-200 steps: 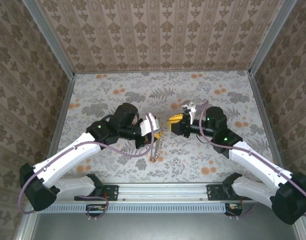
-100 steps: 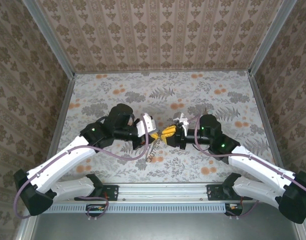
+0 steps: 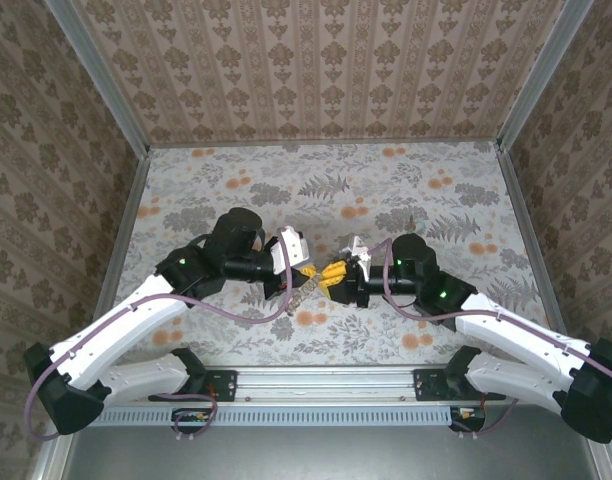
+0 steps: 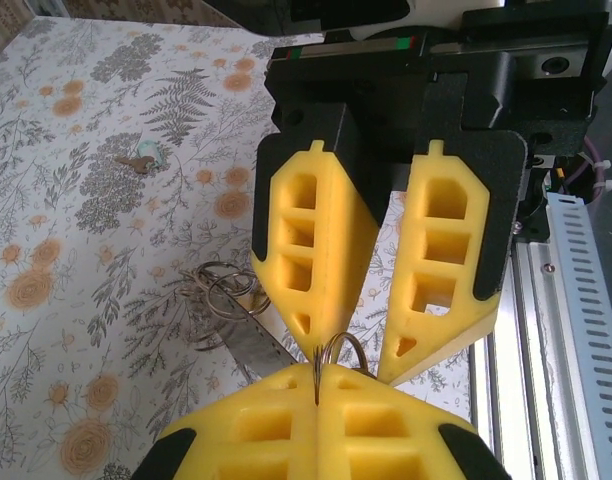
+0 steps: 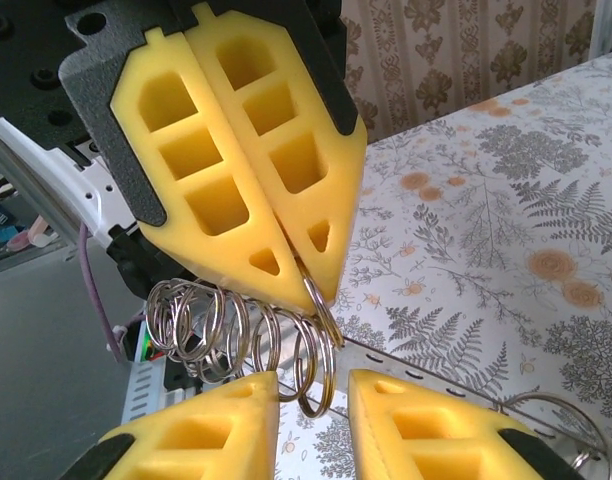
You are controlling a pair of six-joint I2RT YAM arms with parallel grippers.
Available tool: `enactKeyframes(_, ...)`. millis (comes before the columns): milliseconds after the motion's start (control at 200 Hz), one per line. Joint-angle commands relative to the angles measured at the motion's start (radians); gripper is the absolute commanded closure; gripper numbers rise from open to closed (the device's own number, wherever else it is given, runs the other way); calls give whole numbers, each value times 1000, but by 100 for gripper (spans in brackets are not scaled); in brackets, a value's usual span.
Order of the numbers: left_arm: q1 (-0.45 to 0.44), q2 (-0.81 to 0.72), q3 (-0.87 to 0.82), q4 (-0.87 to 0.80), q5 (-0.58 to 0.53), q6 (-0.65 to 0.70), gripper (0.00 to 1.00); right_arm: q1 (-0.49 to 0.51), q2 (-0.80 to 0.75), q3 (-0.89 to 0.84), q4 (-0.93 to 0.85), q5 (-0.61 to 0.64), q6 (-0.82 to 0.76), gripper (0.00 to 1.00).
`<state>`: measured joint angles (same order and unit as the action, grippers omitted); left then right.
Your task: Put the keys on the keyring
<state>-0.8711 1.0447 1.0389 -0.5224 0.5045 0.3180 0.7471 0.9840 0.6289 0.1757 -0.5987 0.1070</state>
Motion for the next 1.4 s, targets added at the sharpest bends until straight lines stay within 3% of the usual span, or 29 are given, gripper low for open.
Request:
enactKeyframes(0,-6,-30,-14,51,26,-14,100,9,0,23,7,-1,-9,75)
enactKeyframes(345,18,-51,-35,73,38,-23,100,10,-117,-2,-5,-83,27,79)
enactKeyframes(570,20,-78,-46,66,61,-14,100,-23,-110,28,-32,126,28,81)
enactKeyframes(680,21,-83,-45,64,86,-7,100,-64,-93,27,8,140,50,80)
enactKeyframes(930,25,-68,-31,72,104,0,100,-63,-4,47,60,32,38,80)
enactKeyframes(1395,46,-19,-4,90,94,-11,100,-27,-31,46,42,-100,18,80)
